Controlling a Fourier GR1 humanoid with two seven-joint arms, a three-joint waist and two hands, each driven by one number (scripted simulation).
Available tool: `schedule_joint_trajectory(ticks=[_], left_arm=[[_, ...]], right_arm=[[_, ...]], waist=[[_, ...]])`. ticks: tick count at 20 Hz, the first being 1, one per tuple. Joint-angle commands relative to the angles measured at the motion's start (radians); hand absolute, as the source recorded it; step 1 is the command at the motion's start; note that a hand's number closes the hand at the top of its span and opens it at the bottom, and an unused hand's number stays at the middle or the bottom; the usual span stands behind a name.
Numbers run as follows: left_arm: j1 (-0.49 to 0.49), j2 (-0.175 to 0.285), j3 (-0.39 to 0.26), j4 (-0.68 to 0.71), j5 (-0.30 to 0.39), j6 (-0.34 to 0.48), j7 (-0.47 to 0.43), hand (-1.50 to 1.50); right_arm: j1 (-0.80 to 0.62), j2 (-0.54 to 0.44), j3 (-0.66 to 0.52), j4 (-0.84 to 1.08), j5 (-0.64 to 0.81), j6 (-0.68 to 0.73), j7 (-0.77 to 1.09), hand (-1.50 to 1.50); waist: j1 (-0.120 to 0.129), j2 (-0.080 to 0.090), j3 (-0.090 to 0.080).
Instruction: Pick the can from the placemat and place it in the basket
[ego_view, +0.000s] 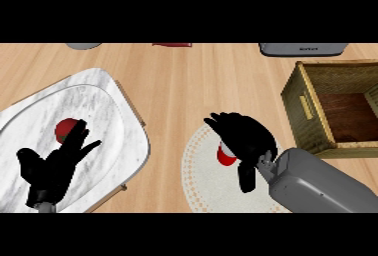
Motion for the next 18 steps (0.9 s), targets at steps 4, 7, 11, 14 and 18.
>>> schedule_joint_trajectory(ticks=[4, 7, 11, 14, 18], left_arm=[[0.051, 0.011, -0.013, 0.120, 0.001, -0.025, 0.081, 0.00], [0.077, -0.017, -0.045, 0.146, -0.041, -0.012, 0.023, 0.00], [0.027, -0.013, -0.041, 0.125, -0.028, -0.004, 0.093, 0.00], [0.056, -0.003, -0.041, 0.143, -0.042, -0.011, 0.074, 0.00], [0.096, -0.018, -0.040, 0.136, -0.030, -0.024, 0.033, 0.00]], right_arm=[[0.004, 0.027, -0.011, 0.074, 0.044, -0.013, -0.057, -1.50], [0.025, 0.044, 0.004, 0.069, 0.078, -0.033, -0.043, -1.50], [0.009, 0.023, 0.052, 0.088, 0.149, -0.037, -0.169, 1.50], [0.002, 0.024, 0.065, 0.071, 0.195, -0.049, -0.154, 1.50], [0.005, 0.016, 0.056, 0.118, 0.231, -0.089, -0.216, 1.50]], waist=[[0.007, 0.018, -0.020], [-0.001, 0.016, -0.021], [-0.001, 0.019, -0.020], [-0.007, 0.015, -0.020], [0.004, 0.017, -0.020]])
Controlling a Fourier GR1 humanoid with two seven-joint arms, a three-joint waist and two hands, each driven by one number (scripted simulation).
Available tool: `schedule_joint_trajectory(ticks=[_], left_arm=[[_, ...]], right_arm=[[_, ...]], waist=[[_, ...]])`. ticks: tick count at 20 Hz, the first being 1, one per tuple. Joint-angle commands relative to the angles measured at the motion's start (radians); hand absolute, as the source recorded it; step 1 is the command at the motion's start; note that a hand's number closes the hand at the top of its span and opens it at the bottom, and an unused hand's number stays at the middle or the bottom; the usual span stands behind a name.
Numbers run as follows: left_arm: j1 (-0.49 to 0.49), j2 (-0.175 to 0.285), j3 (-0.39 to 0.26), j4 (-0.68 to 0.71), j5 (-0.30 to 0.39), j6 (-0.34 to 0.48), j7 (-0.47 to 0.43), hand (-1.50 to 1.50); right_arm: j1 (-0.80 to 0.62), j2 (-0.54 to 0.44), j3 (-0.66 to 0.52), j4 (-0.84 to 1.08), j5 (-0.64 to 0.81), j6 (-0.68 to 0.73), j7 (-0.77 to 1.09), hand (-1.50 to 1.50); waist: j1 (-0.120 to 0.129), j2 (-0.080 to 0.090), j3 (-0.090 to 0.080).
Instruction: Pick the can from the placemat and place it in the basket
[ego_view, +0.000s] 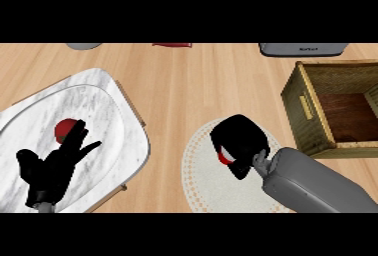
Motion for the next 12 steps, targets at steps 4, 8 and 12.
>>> schedule_joint_trajectory(ticks=[4, 8, 12], left_arm=[[0.065, 0.011, -0.028, 0.137, -0.015, -0.029, 0.065, 0.00], [0.102, -0.005, -0.017, 0.102, -0.008, 0.005, 0.087, 0.00], [0.139, -0.011, 0.000, 0.109, 0.000, 0.014, 0.069, 0.00]], right_arm=[[-0.014, 0.066, 0.013, 0.037, 0.082, -0.048, -0.007, 1.50], [0.126, 0.035, 0.020, -0.151, 0.107, -0.058, 0.234, 1.50], [0.191, 0.036, -0.006, -0.333, 0.151, -0.104, 0.414, 1.50]], waist=[[0.004, 0.018, -0.022], [-0.054, -0.003, -0.023], [-0.088, -0.010, -0.024]])
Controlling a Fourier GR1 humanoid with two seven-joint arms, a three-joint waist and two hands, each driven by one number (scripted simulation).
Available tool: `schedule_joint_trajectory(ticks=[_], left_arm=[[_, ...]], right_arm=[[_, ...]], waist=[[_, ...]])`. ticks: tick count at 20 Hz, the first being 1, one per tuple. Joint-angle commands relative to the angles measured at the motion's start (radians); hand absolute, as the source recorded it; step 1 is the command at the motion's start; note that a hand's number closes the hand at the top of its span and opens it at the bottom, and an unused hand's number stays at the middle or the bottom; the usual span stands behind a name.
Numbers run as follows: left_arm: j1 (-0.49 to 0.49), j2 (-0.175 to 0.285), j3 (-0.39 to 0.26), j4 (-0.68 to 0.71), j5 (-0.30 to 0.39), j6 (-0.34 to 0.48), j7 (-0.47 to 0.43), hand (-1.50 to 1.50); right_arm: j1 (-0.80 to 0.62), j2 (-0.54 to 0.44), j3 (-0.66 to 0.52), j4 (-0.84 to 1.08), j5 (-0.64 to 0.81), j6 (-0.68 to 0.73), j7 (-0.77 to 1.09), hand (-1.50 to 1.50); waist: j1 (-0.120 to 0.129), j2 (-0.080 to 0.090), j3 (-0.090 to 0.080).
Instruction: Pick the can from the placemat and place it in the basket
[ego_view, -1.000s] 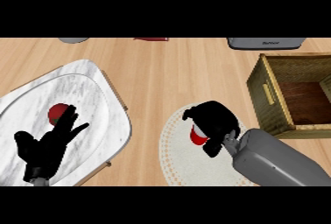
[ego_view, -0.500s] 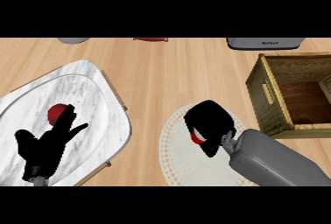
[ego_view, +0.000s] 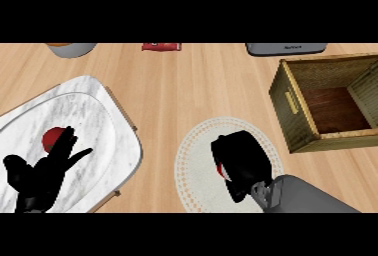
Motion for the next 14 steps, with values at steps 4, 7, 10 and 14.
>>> schedule_joint_trajectory(ticks=[4, 7, 10, 14], left_arm=[[0.106, -0.004, -0.029, 0.071, 0.000, -0.009, 0.069, 0.00], [0.091, -0.021, -0.021, 0.068, 0.004, 0.012, 0.063, 0.00], [0.132, 0.005, -0.024, 0.063, -0.001, -0.013, 0.063, 0.00], [0.090, 0.008, -0.028, 0.087, -0.014, -0.007, 0.072, 0.00]], right_arm=[[0.121, 0.072, -0.110, -0.322, 0.019, -0.147, 0.252, 1.50], [0.100, 0.205, -0.255, -0.438, -0.007, -0.318, 0.246, 1.50], [0.071, 0.178, -0.325, -0.602, 0.045, -0.297, 0.316, 1.50], [0.031, 0.179, -0.471, -0.703, 0.049, -0.260, 0.411, 1.50]], waist=[[-0.030, 0.011, -0.020], [-0.040, 0.017, -0.018], [-0.026, 0.010, -0.021], [-0.020, 0.022, -0.023]])
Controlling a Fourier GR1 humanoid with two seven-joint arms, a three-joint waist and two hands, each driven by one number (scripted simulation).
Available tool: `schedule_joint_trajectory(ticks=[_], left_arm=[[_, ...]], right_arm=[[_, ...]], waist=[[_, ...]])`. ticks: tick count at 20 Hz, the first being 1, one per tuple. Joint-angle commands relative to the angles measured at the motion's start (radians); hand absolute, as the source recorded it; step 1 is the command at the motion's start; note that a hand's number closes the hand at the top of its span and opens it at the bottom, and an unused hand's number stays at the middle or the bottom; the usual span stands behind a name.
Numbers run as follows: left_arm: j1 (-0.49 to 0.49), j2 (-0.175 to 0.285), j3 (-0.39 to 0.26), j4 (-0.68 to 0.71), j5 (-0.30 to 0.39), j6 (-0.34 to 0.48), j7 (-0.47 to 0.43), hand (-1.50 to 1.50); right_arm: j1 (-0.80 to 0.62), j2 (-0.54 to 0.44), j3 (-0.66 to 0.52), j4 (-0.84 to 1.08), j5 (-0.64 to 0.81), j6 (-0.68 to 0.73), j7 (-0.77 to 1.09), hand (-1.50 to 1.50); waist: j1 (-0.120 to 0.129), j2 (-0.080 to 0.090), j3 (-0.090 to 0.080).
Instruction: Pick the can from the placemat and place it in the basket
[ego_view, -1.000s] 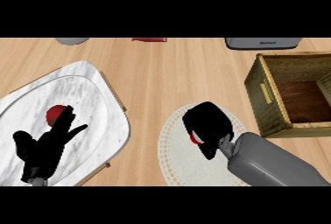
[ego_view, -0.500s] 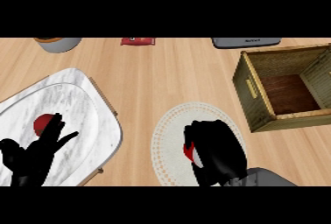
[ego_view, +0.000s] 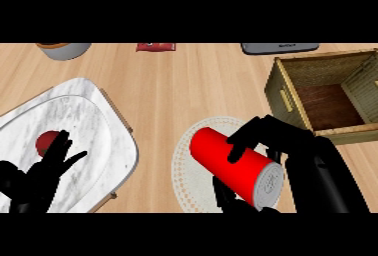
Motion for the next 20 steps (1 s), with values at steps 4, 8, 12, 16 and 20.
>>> schedule_joint_trajectory(ticks=[4, 8, 12, 16, 20], left_arm=[[0.064, -0.011, -0.066, 0.089, -0.034, -0.011, 0.066, 0.00], [0.078, -0.018, -0.079, 0.069, -0.032, -0.014, 0.071, 0.00], [0.042, -0.010, -0.068, 0.103, -0.023, -0.025, 0.075, 0.00], [0.075, -0.030, -0.074, 0.108, -0.038, -0.007, 0.046, 0.00], [0.057, -0.010, -0.052, 0.124, -0.018, -0.029, 0.050, 0.00]], right_arm=[[-0.076, -0.050, -0.237, -0.155, -0.011, 0.095, 0.217, 1.50], [-0.158, -0.065, -0.380, -0.110, -0.049, 0.115, 0.244, 1.50], [-0.230, -0.117, -0.504, -0.060, -0.133, 0.168, 0.246, 1.50], [-0.267, -0.189, -0.630, 0.038, -0.224, 0.195, 0.205, 1.50], [-0.295, -0.274, -0.721, 0.128, -0.321, 0.247, 0.170, 1.50]], waist=[[0.021, 0.018, -0.022], [0.039, 0.018, -0.022], [0.031, 0.021, -0.023], [0.048, 0.025, -0.022], [0.046, 0.026, -0.021]])
